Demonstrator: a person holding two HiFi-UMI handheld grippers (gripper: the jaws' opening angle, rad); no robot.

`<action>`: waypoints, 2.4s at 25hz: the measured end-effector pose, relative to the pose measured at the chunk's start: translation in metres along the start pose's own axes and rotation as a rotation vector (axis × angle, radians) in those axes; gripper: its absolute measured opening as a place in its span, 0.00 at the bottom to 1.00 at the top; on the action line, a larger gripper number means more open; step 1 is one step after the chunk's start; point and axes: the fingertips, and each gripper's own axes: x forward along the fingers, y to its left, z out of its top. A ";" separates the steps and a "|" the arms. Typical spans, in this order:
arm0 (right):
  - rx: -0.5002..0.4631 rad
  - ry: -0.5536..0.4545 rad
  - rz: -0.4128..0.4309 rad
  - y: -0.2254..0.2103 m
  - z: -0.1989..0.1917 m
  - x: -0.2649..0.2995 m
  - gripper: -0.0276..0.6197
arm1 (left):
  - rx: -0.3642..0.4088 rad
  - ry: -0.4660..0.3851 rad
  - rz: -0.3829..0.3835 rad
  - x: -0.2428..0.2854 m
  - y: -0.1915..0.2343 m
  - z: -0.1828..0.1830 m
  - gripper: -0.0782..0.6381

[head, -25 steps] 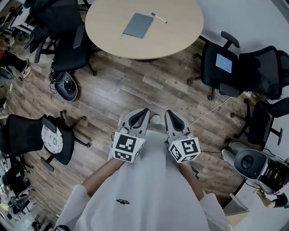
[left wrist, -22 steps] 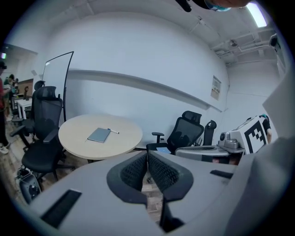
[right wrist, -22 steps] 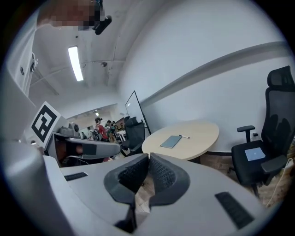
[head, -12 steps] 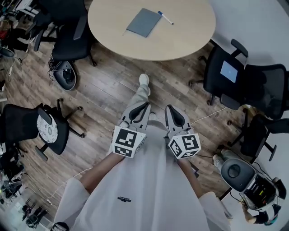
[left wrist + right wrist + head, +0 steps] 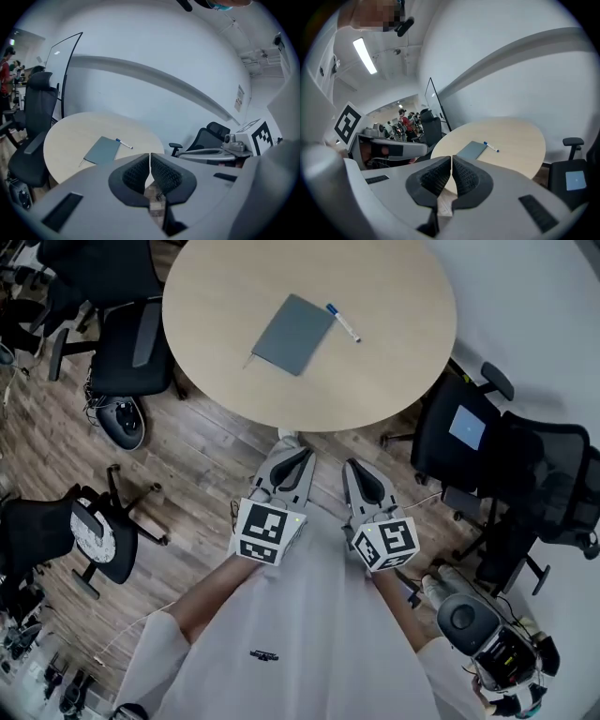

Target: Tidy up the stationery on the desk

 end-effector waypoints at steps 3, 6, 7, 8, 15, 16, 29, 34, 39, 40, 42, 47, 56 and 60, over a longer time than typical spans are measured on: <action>-0.013 0.014 -0.010 -0.018 0.044 0.053 0.10 | -0.016 0.005 -0.002 0.036 0.047 0.038 0.14; -0.037 0.033 -0.008 -0.032 0.077 0.095 0.10 | -0.033 0.002 -0.002 0.065 0.083 0.067 0.14; -0.043 0.038 -0.007 -0.036 0.085 0.106 0.10 | -0.035 0.003 0.001 0.073 0.092 0.074 0.14; -0.048 0.041 -0.004 -0.041 0.093 0.117 0.10 | -0.037 0.005 0.006 0.081 0.100 0.080 0.14; -0.088 0.088 0.062 -0.083 0.121 0.183 0.10 | -0.068 0.013 0.066 0.139 0.132 0.104 0.14; -0.096 0.093 0.070 -0.088 0.122 0.191 0.10 | -0.074 0.013 0.077 0.145 0.136 0.104 0.14; -0.112 0.190 0.281 -0.158 0.143 0.264 0.10 | -0.282 0.088 0.301 0.223 0.174 0.084 0.14; -0.154 0.261 0.348 -0.167 0.125 0.294 0.28 | -0.304 0.095 0.340 0.236 0.179 0.071 0.15; -0.189 0.336 0.399 -0.172 0.108 0.321 0.32 | -0.357 0.091 0.373 0.245 0.187 0.057 0.15; -0.190 0.353 0.409 -0.173 0.103 0.326 0.33 | -0.366 0.092 0.387 0.247 0.190 0.053 0.15; -0.191 0.383 0.423 -0.176 0.091 0.336 0.34 | -0.383 0.095 0.412 0.253 0.197 0.042 0.15; -0.176 0.453 0.446 -0.180 0.057 0.358 0.36 | -0.410 0.121 0.402 0.271 0.212 0.018 0.28; -0.108 0.467 0.365 -0.186 0.014 0.402 0.38 | -0.339 0.180 0.434 0.277 0.259 -0.028 0.40; -0.071 0.481 0.326 -0.185 -0.012 0.407 0.38 | -0.278 0.188 0.410 0.283 0.283 -0.038 0.43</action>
